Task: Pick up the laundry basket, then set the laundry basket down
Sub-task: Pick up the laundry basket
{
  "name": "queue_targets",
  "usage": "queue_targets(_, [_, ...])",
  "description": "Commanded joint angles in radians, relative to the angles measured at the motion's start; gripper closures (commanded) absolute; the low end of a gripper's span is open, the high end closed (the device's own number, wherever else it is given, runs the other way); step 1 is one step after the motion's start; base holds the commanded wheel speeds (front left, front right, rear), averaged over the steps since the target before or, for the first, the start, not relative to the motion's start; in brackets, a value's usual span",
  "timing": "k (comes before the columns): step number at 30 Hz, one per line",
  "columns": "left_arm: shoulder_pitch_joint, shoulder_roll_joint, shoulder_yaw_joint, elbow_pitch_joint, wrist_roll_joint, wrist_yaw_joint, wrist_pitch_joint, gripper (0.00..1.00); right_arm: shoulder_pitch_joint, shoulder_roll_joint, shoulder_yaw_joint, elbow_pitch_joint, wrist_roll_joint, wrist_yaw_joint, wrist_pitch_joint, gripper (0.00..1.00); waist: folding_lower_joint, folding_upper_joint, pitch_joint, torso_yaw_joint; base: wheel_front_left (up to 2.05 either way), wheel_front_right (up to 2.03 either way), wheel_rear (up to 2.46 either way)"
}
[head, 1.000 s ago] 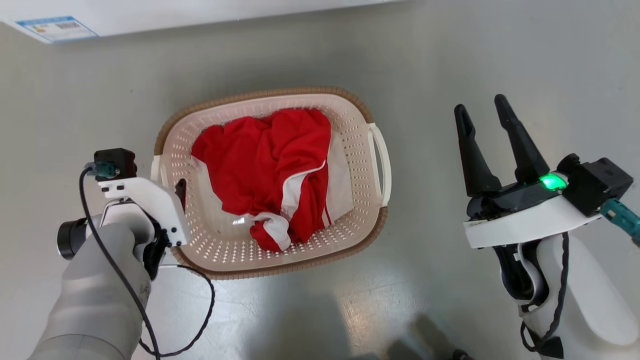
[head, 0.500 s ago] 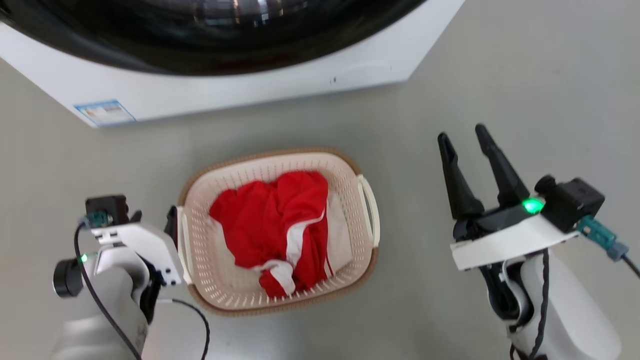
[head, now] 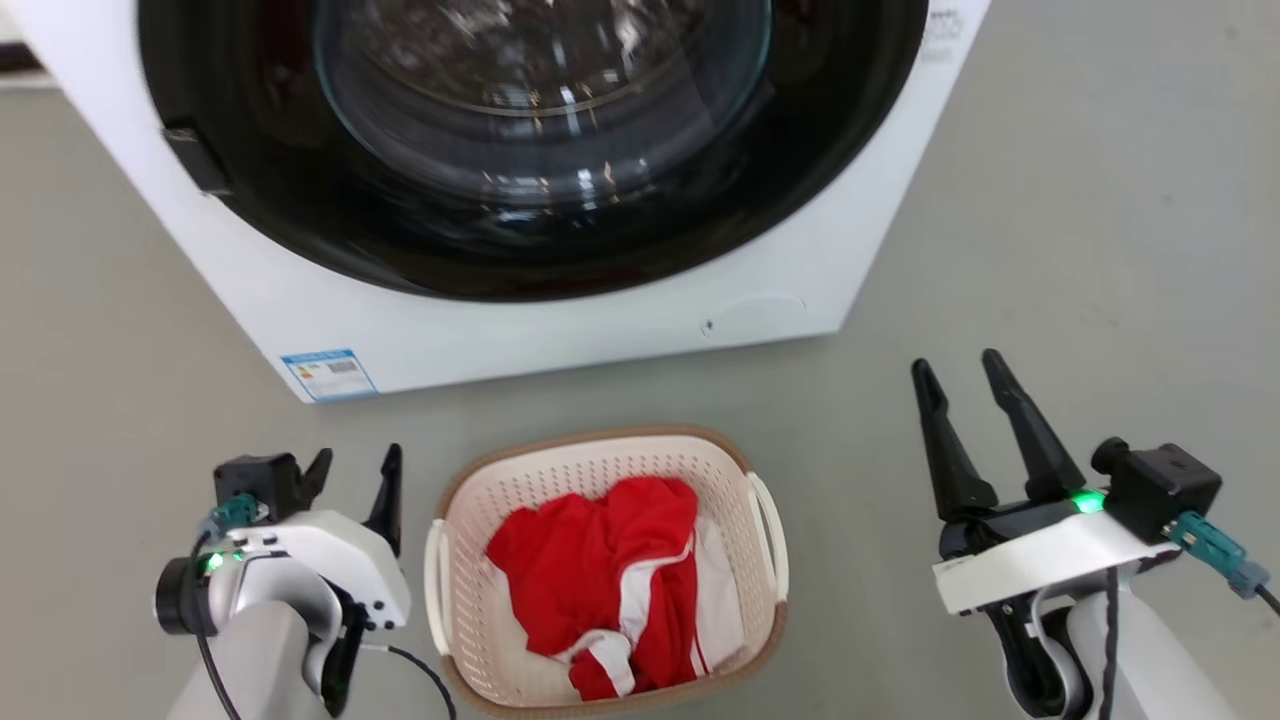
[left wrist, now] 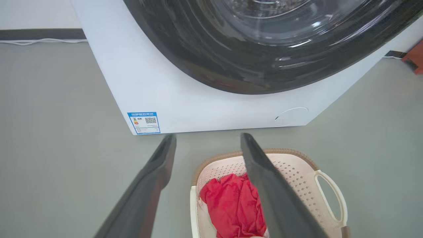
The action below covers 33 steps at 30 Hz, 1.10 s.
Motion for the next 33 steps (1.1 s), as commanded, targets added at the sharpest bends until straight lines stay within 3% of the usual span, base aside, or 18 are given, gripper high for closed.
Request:
queue_targets(1, [0.011,0.022,0.033,-0.044,0.014,0.013,-0.01,0.0,0.005,-0.011,0.011,-0.028,-0.005,0.006,-0.011,0.0,0.0,0.0,-0.037,0.03,0.0,0.0,0.0])
queue_targets(10, [0.195,-0.014,0.107,-0.384,0.083,0.066,-0.011,0.0,0.041,-0.013,-0.026,-0.047,-0.019,0.006,-0.011,0.0,0.0,0.0,-0.104,0.057,0.0,0.0,0.0])
queue_targets(19, [0.348,-0.072,0.194,-0.69,0.155,0.072,-0.011,0.0,0.077,-0.021,-0.057,-0.063,-0.037,0.006,-0.011,0.0,0.0,0.0,-0.136,0.065,0.0,0.0,0.0])
queue_targets(25, [0.411,-0.105,0.236,-0.767,0.195,0.075,-0.011,0.0,0.094,-0.014,-0.089,-0.064,-0.064,0.006,-0.011,0.0,0.0,0.0,-0.151,0.064,0.0,0.0,0.0])
queue_targets(33, [0.425,-0.12,0.248,-0.77,0.224,0.067,-0.011,0.0,0.102,-0.01,-0.107,-0.07,-0.081,0.006,-0.011,0.0,0.0,0.0,-0.148,0.064,0.0,0.0,0.0])
